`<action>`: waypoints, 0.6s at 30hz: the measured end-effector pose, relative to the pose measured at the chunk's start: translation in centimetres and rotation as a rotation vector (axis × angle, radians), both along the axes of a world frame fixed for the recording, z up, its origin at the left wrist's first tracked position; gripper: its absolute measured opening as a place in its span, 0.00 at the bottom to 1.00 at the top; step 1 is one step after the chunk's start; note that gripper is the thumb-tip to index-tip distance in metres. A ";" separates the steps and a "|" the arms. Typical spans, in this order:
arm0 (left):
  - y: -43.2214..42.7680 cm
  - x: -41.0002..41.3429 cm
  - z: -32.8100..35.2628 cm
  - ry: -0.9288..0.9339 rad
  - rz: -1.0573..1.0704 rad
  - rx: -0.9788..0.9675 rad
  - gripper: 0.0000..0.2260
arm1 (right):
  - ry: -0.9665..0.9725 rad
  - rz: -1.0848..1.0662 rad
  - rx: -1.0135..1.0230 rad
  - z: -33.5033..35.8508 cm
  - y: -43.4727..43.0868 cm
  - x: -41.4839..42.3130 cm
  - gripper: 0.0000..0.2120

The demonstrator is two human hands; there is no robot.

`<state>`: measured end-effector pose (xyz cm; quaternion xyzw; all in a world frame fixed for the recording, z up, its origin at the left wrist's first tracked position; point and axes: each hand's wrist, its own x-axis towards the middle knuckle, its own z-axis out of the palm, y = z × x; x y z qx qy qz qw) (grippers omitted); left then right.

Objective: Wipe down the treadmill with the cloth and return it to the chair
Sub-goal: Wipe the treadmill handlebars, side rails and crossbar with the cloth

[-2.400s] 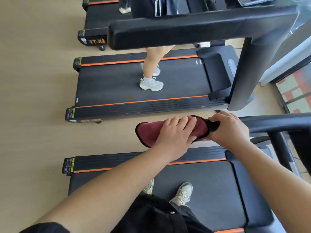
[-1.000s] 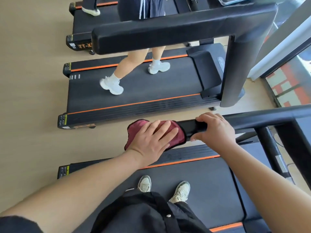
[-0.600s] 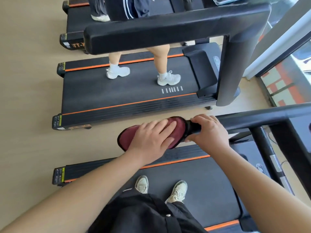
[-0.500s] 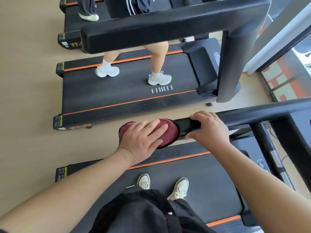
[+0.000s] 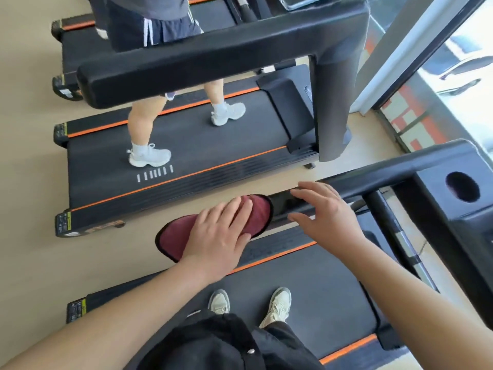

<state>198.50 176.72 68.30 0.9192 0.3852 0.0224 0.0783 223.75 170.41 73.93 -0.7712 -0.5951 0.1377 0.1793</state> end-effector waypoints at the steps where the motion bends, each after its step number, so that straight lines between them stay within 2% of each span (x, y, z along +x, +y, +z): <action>1: -0.1 0.0 -0.1 -0.005 0.013 0.003 0.29 | -0.018 -0.042 0.052 -0.1 -0.8 1.6 0.18; 5: 0.9 6.3 1.3 0.096 0.076 -0.096 0.28 | -0.055 -0.200 0.096 -0.4 -2.9 6.4 0.11; 8: 2.9 14.0 2.4 0.103 0.065 -0.315 0.25 | -0.063 -0.203 0.053 -0.4 -3.3 7.6 0.12; 11: 3.9 18.9 3.2 0.052 0.110 -0.475 0.24 | -0.167 -0.183 -0.003 -0.1 -3.8 9.0 0.17; 13: 3.4 19.3 2.8 0.070 0.113 -0.410 0.23 | -0.191 -0.166 -0.038 0.1 -4.1 10.9 0.21; 14: 2.7 18.8 2.4 0.087 0.097 -0.295 0.23 | -0.175 -0.169 -0.061 0.3 -4.3 12.1 0.23; 16: 0.3 17.4 1.9 0.149 0.029 -0.114 0.25 | -0.148 -0.175 -0.090 0.6 -4.8 14.4 0.23; 18: -1.8 17.3 1.5 0.134 0.046 -0.069 0.28 | -0.184 -0.170 -0.064 0.3 -5.5 16.4 0.21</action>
